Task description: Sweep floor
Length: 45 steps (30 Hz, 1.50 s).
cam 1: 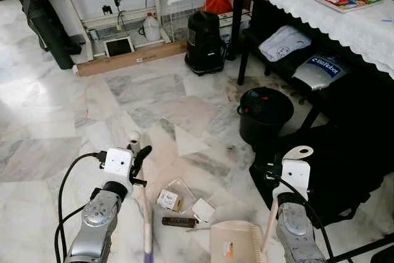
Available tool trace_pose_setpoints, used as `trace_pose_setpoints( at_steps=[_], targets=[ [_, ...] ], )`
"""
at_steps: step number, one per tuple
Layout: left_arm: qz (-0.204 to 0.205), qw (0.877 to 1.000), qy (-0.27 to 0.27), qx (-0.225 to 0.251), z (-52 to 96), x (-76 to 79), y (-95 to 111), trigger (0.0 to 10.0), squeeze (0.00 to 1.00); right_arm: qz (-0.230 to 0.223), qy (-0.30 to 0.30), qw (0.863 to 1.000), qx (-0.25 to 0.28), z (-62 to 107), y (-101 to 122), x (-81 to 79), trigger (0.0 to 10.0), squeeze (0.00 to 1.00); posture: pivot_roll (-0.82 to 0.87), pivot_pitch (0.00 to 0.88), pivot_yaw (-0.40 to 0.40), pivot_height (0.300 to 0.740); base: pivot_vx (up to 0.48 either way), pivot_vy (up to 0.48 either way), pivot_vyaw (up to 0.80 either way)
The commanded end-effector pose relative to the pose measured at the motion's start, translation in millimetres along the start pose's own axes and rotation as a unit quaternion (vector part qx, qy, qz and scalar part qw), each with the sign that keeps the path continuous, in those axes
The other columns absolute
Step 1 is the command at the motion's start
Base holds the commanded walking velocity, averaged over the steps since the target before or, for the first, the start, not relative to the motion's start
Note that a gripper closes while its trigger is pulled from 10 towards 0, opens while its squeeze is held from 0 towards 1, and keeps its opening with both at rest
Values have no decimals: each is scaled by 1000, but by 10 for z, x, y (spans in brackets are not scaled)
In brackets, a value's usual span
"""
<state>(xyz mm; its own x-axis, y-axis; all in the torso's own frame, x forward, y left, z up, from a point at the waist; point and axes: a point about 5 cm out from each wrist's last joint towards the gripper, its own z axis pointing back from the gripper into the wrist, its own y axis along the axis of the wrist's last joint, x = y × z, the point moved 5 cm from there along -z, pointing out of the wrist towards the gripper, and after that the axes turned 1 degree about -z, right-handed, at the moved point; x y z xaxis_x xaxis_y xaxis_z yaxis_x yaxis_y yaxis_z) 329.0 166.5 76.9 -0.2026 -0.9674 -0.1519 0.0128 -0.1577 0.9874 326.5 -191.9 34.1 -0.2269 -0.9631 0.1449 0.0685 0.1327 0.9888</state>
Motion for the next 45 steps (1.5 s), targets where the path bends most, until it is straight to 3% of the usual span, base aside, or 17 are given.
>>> trace_pose_setpoints(
  at_steps=[1, 18, 35, 45],
  targets=[
    [-1, 1000, -9, -7, 37, 1, -15, 10000, 0, 1, 4, 1000, 11, -14, 40, -33, 10000, 0, 96, 100, 44, 740, 0, 0, 0],
    [7, 999, -34, -21, 77, 22, -32, 10000, 0, -1, 22, 999, 45, -173, 257, -167, 10000, 0, 114, 114, 49, 740, 0, 0, 0],
    [0, 999, -45, -26, 116, -11, 3, 10000, 0, 16, 45, 999, 4, -127, 34, -306, 10000, 0, 152, 137, 56, 740, 0, 0, 0],
    [1, 998, -52, -28, 118, 11, 12, 10000, 0, 16, 43, 999, 24, -180, 120, -290, 10000, 0, 157, 129, 59, 740, 0, 0, 0]
  ],
)
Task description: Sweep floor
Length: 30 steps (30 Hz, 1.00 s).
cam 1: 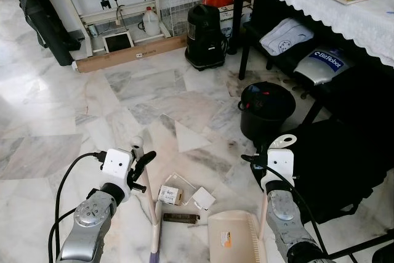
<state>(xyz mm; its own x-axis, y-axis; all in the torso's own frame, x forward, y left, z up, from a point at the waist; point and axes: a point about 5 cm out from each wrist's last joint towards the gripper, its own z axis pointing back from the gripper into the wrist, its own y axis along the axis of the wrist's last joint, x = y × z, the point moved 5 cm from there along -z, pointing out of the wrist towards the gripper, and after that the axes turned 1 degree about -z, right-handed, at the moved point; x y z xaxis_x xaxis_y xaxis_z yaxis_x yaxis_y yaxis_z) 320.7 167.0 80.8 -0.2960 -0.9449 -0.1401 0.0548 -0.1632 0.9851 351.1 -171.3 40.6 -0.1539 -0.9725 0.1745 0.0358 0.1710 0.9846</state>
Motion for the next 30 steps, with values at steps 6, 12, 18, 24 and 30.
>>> trace_pose_setpoints(
  at_steps=[6, 12, 18, 24, 30],
  targets=[
    [0, 1000, -10, -9, 38, 23, -22, 10000, 0, -1, 9, 1000, 15, -24, 67, -69, 10000, 0, 160, 121, 65, 740, 0, 0, 0],
    [1, 1000, -14, -10, 46, 32, -25, 10000, 0, 0, 14, 1000, 26, -30, 111, -117, 10000, 0, 158, 116, 69, 740, 0, 0, 0],
    [2, 1000, -23, -13, 39, 71, -30, 10000, 0, 10, 17, 999, 30, -35, 115, -101, 10000, 0, 158, 111, 69, 740, 0, 0, 0],
    [4, 999, -37, -21, 45, 99, -43, 10000, 0, 20, 27, 999, 15, 25, 10, -130, 10000, 0, 165, 114, 68, 740, 0, 0, 0],
    [14, 997, -65, -37, 71, 127, -66, 10000, 0, 22, 29, 999, -2, 84, -84, -150, 10000, 0, 165, 122, 71, 740, 0, 0, 0]
  ],
)
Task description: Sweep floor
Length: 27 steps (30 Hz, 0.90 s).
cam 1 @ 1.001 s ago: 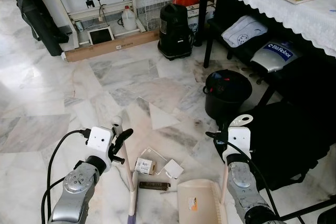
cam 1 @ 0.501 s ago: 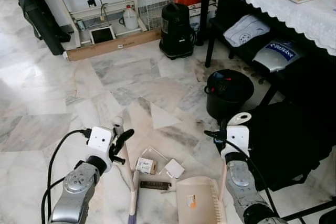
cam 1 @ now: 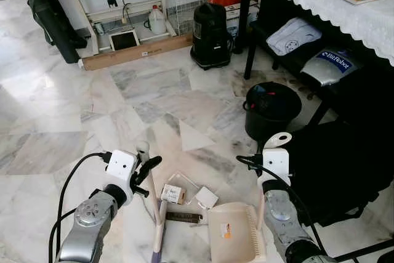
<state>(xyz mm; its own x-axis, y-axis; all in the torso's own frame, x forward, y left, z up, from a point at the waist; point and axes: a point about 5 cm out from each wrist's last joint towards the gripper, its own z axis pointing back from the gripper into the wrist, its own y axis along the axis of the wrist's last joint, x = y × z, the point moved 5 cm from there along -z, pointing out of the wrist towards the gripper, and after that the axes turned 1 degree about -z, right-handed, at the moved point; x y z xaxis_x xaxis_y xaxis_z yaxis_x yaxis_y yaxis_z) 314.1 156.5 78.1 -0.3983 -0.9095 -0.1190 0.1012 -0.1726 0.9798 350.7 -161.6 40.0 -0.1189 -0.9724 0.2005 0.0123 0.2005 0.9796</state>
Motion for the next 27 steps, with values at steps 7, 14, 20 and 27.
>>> trace_pose_setpoints(
  at_steps=[7, 14, 20, 27],
  targets=[
    [6, 999, -41, -30, 48, 74, -94, 10000, 0, 9, 13, 1000, -22, 98, -137, -70, 10000, 0, 160, 116, 74, 740, 0, 0, 0],
    [42, 997, -71, -13, 3, 151, 51, 10000, 0, 10, 5, 1000, -24, 87, -145, -4, 10000, 0, 160, 112, 80, 740, 0, 0, 0],
    [96, 990, -104, 17, -23, 196, 278, 10000, 0, 5, 6, 1000, -16, 49, -84, -52, 10000, 0, 163, 105, 78, 740, 0, 0, 0],
    [140, 984, -98, 52, -69, 145, 489, 10000, 0, 1, 9, 1000, -16, 44, -73, -86, 10000, 0, 163, 97, 81, 740, 0, 0, 0]
  ],
)
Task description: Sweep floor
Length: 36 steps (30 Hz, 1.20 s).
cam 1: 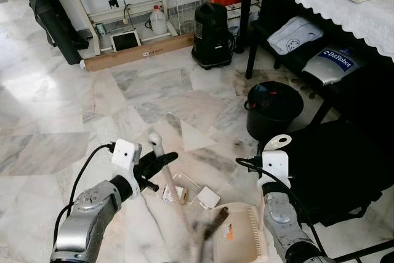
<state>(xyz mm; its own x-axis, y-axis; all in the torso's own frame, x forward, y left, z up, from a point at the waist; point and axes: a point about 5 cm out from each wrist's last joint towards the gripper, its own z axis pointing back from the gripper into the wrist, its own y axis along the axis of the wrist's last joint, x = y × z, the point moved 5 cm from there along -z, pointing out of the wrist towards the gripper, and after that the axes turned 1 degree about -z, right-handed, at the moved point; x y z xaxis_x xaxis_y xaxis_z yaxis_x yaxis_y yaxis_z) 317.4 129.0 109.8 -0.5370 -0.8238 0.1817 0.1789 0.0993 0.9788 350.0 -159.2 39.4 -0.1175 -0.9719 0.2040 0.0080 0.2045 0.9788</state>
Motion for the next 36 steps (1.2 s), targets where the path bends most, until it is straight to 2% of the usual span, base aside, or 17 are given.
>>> trace_pose_setpoints(
  at_steps=[1, 5, 12, 15, 19, 27, 30, 32, 36],
  targets=[
    [2, 1000, 0, 25, 8, -12, 151, 10000, 0, -1, 8, 1000, -18, 34, -71, -65, 10000, 0, 163, 97, 81, 740, 0, 0, 0],
    [12, 999, -5, 37, -33, 33, 243, 10000, 0, -4, 10, 1000, -17, 29, -59, -83, 10000, 0, 162, 95, 81, 740, 0, 0, 0],
    [16, 999, -1, 45, -43, 43, 272, 10000, 0, -12, 10, 1000, -11, 5, -19, -77, 10000, 0, 157, 98, 81, 740, 0, 0, 0],
    [39, 998, 3, 52, -50, 43, 285, 10000, 0, -28, 2, 1000, -10, -15, -1, -51, 10000, 0, 158, 103, 79, 740, 0, 0, 0],
    [37, 998, 0, 45, -60, 69, 248, 10000, 0, -29, 2, 1000, -10, -23, 7, -49, 10000, 0, 155, 102, 78, 740, 0, 0, 0],
    [23, 999, -26, -3, -68, 166, 61, 10000, 0, -31, 1, 1000, -3, -45, 43, -39, 10000, 0, 149, 109, 79, 740, 0, 0, 0],
    [28, 999, -23, 3, -70, 165, 80, 10000, 0, -33, 1, 999, -3, -45, 43, -36, 10000, 0, 149, 109, 79, 740, 0, 0, 0],
    [47, 998, -10, 41, -84, 124, 256, 10000, 0, -34, 2, 999, -4, -43, 38, -38, 10000, 0, 154, 107, 76, 740, 0, 0, 0],
    [46, 997, 11, 64, -64, 62, 355, 10000, 0, -35, 2, 999, -4, -45, 42, -42, 10000, 0, 152, 99, 75, 740, 0, 0, 0]
  ],
)
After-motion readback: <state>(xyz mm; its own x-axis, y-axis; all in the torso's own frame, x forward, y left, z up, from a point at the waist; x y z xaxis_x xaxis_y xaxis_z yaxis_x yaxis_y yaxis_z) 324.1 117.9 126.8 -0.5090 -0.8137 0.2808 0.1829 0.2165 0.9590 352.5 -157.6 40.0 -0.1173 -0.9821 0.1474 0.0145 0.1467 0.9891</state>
